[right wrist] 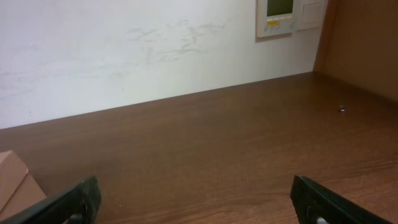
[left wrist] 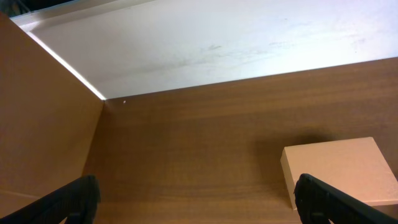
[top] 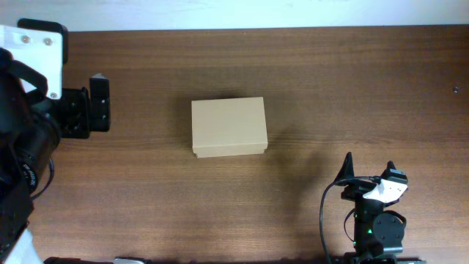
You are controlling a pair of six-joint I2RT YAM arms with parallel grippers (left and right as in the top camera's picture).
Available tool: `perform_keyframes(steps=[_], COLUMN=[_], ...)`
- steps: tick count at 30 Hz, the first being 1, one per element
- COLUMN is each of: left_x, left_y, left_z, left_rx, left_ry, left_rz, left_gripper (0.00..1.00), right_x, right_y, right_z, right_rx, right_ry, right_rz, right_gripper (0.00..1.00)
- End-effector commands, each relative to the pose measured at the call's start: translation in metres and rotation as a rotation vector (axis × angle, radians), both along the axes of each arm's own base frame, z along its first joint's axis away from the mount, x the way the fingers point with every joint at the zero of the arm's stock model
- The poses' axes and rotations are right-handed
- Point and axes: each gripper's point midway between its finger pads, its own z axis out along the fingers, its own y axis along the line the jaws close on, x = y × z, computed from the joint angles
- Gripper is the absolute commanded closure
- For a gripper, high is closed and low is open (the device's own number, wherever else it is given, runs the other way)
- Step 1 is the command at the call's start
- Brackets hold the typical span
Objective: Pack container
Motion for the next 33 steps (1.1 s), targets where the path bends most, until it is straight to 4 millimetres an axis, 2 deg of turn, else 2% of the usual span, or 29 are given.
perform_keyframes(steps=[1,26,29,33], left_x=[-0.001,0.0,0.009,0.033], left_y=[0.004,0.004,0.015,0.013], left_z=[0.001,0.001,0.023,0.054], left_rx=[0.011,0.013,0.132,0.121], left_ry=[-0.003,-0.002,-0.089,-0.277], left_rz=[0.015,0.016,0.031,0.043], left_gripper=[0.0,0.0,0.0,0.0], right_x=[-0.001,-0.001,-0.001,-0.001], right_y=[-0.005,-0.005,-0.005,-0.005], right_z=[-0.003,-0.003,-0.003,-0.003], right_rx=[0.002,0.002,0.002,0.002], right_ry=[-0.004,-0.003,-0.003,-0.003], right_rz=[-0.024,-0.024,-0.024,-0.025], right_gripper=[0.01,0.01,0.01,0.01])
